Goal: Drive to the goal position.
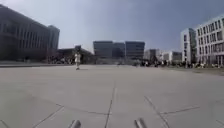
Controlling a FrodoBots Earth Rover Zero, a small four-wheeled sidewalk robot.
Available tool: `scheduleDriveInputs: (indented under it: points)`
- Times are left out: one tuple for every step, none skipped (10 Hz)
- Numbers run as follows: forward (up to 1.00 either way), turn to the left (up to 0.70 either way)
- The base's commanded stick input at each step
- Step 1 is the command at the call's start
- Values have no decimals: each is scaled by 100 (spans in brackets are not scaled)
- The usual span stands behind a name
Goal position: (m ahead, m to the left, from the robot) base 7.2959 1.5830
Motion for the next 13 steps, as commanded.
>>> scheduleDriveInputs:
  points:
    - [85, 1]
    - [85, 1]
    - [70, 1]
    - [70, 1]
    - [70, 1]
    - [70, 1]
    - [70, 1]
    - [70, 1]
    - [70, 1]
    - [70, 1]
    - [70, 1]
    - [70, 1]
    - [70, 1]
